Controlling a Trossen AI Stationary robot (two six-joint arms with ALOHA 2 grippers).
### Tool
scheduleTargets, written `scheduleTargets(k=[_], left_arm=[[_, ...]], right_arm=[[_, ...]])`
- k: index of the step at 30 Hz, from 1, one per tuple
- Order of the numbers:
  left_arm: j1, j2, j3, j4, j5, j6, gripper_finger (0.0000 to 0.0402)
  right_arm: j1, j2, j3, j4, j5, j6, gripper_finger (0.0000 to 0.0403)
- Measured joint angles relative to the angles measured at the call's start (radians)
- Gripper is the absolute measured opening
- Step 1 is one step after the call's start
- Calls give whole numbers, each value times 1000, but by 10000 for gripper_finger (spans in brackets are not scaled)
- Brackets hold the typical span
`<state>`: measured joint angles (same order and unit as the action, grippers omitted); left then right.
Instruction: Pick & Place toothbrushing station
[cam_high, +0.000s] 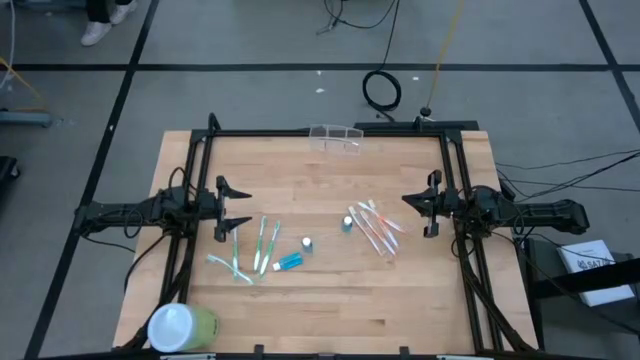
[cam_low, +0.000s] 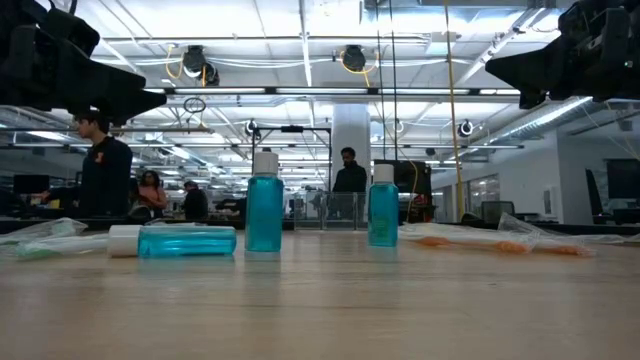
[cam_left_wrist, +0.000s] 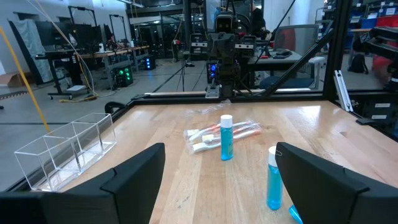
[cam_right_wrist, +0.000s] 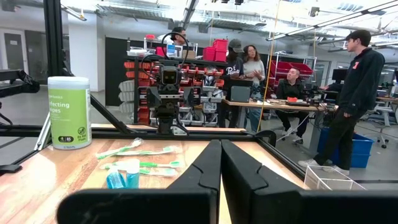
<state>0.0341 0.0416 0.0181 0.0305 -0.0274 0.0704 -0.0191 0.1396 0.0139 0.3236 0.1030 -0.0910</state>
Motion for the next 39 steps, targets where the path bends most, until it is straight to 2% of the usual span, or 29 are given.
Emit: scheduleTargets(k=[17, 25, 28, 39], left_arm=[[0, 0, 0, 0, 0, 0, 310], [0, 0, 0, 0, 0, 0, 310], [0, 0, 0, 0, 0, 0, 310], [0, 0, 0, 0, 0, 0, 310]], right_arm=[[0, 0, 0, 0, 0, 6, 4], [0, -1, 0, 66, 0, 221, 4], [0, -1, 0, 42, 0, 290, 4], [1, 6, 0, 17, 0, 270, 11]])
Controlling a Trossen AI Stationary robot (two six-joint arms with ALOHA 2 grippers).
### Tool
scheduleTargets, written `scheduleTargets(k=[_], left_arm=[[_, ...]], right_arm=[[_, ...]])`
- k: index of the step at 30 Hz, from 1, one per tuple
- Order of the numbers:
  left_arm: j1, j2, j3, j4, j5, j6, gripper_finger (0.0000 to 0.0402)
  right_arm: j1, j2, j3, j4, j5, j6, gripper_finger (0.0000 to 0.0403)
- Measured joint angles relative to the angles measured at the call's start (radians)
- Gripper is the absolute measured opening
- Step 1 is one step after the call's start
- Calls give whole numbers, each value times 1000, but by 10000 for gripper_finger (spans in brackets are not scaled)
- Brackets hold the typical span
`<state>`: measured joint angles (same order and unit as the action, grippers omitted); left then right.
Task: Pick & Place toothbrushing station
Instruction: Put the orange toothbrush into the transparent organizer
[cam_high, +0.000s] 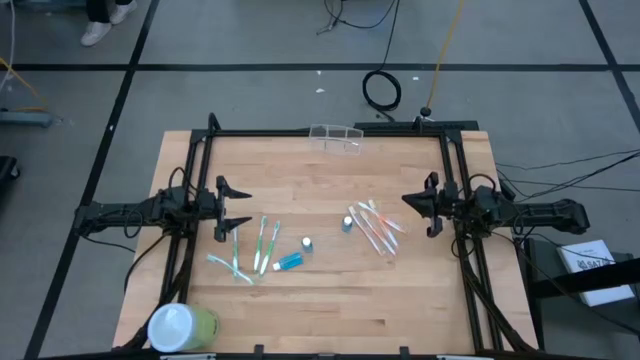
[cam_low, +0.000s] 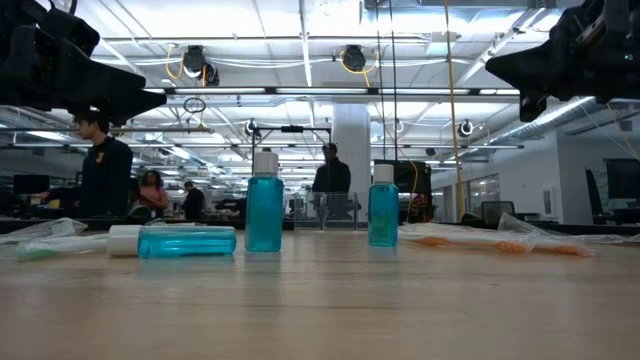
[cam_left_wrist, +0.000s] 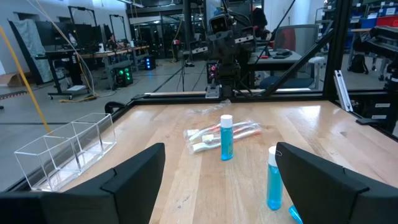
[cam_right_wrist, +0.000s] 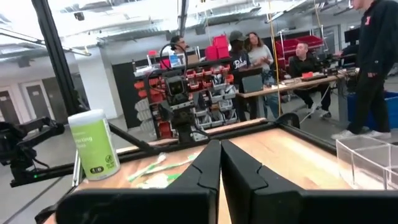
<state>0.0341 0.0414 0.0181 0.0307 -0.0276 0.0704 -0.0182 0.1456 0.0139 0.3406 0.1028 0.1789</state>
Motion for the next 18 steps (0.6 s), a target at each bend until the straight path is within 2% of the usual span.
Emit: scheduleTargets(k=[3, 6, 9, 12, 15, 18], left_arm=[[0, 0, 0, 0, 0, 0, 310], [0, 0, 0, 0, 0, 0, 310], [0, 0, 0, 0, 0, 0, 310], [0, 0, 0, 0, 0, 0, 310], [0, 0, 0, 0, 0, 0, 310], [0, 0, 0, 0, 0, 0, 310]], right_arm=[[0, 27, 4, 40, -11, -7, 43], [1, 98, 35, 37, -15, 12, 99], [0, 232, 84, 15, 48, 41, 165], [1, 416, 191, 17, 55, 43, 215], [5, 627, 324, -52, 57, 39, 229], [14, 825, 447, -170, 99, 6, 224]])
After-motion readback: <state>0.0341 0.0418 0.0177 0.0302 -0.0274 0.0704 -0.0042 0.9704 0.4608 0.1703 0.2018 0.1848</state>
